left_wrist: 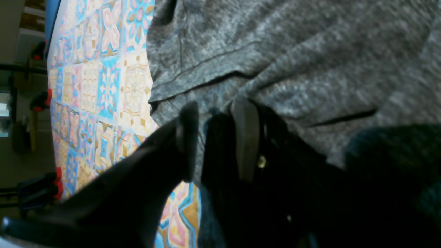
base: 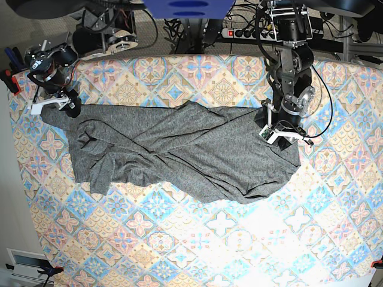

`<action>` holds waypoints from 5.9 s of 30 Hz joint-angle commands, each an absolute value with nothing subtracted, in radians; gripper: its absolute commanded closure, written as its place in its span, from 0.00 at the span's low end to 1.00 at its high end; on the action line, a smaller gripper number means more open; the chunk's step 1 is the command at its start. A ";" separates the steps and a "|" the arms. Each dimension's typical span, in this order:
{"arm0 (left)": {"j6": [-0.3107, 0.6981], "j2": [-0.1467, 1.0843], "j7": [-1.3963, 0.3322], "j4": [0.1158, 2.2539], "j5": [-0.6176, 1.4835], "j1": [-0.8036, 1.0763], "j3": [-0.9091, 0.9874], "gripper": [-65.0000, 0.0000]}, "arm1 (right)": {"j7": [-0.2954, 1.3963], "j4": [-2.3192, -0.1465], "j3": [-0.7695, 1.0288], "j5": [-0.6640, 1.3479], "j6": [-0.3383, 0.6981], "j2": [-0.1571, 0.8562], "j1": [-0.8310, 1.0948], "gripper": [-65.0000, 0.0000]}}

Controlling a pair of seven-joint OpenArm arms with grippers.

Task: Layout the t-shirt on the table in an organized manner, then fold the t-shirt properly
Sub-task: 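Pull the shirt edge with the right gripper away from the left gripper, then drag the held edge with both grippers toward the robot base to straighten, then release the edge with the left gripper and regrasp it nearby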

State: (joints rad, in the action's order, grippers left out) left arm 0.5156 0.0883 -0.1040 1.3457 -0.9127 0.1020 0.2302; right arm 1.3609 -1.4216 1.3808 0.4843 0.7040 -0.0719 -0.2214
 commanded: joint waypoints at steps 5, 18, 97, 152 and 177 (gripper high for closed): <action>0.698 0.093 -0.506 1.256 -1.041 0.154 0.232 0.68 | 1.356 -1.374 1.302 0.441 0.698 -0.073 -0.228 0.56; 0.698 0.084 -0.503 1.256 -1.041 0.166 0.229 0.69 | 1.316 -1.372 1.205 0.440 0.698 -0.073 -0.225 0.66; 0.698 -0.157 -0.760 2.023 -0.297 0.383 0.427 0.87 | 1.396 -1.610 0.990 0.246 0.698 -0.041 0.070 1.00; 0.698 -0.015 -1.148 1.508 0.696 0.191 0.888 0.46 | 1.257 -1.600 0.748 0.242 0.698 0.062 0.170 1.00; 0.698 0.021 -1.148 1.474 0.532 0.202 0.591 0.95 | 1.260 -1.600 0.748 0.242 0.698 0.062 0.170 1.00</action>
